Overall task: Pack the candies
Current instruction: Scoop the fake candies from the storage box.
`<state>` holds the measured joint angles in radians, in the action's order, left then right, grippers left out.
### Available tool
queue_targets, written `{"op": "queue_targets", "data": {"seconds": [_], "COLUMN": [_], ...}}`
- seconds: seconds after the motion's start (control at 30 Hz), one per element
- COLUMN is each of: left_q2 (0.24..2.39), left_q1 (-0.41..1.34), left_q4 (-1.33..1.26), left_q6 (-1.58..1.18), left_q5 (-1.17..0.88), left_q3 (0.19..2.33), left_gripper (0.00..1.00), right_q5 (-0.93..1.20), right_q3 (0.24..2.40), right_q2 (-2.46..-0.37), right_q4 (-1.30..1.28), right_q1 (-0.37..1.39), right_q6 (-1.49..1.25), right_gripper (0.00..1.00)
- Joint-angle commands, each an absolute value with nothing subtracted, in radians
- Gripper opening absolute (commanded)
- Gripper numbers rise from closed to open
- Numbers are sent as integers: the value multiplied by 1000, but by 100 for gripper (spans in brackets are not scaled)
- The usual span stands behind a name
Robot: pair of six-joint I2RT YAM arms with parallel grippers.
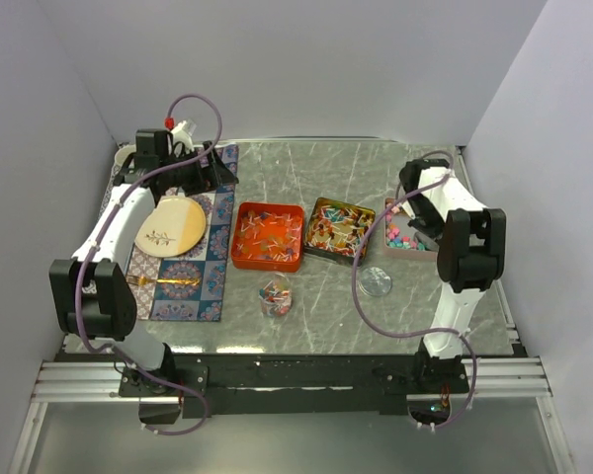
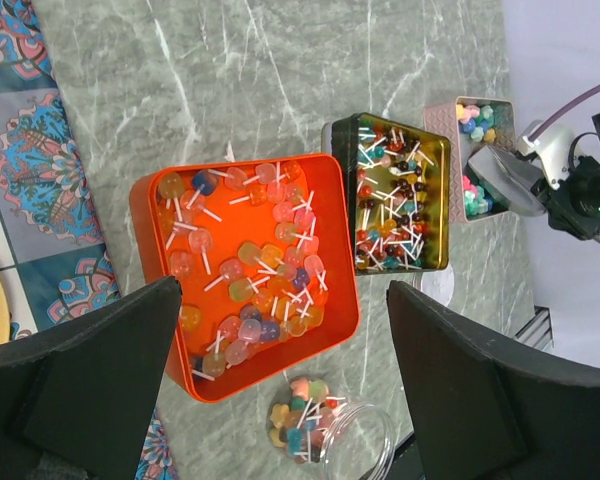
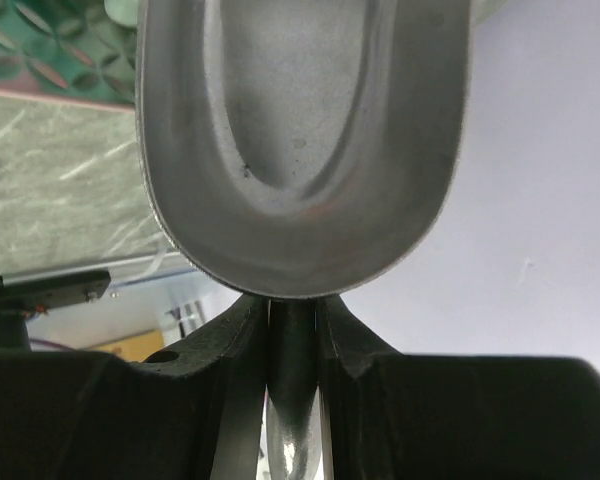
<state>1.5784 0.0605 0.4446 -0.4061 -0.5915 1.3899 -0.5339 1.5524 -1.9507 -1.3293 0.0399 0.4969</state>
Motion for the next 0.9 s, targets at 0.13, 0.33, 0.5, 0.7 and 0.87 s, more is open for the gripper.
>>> {"op": "queue_targets", "data": {"seconds": [0.13, 0.33, 0.5, 0.7, 0.87], "left_q2": [1621, 1643, 1660, 1670, 1671], "left_q1": [60, 60, 60, 60, 60], "left_q4": [433, 425, 431, 451, 454], "left_q6": [-413, -419, -403, -380, -370], "left_q5": [-617, -604, -584, -563, -545], "left_q3": [1437, 1433, 1428, 1427, 1413], "left_gripper": [90, 90, 90, 90, 89], "right_q5": [-402, -348, -339, -396, -523], "right_q3": [1666, 1715, 1801, 1896, 1731], "right_q2": [-2038, -2123, -2199, -2269, -2178], "right_q4": [-1451, -1448, -1445, -1428, -1148], "right_q1": [-21, -44, -57, -52, -18], "right_q6": [446, 410, 410, 454, 641], "right_gripper": [0, 0, 0, 0, 0]}}
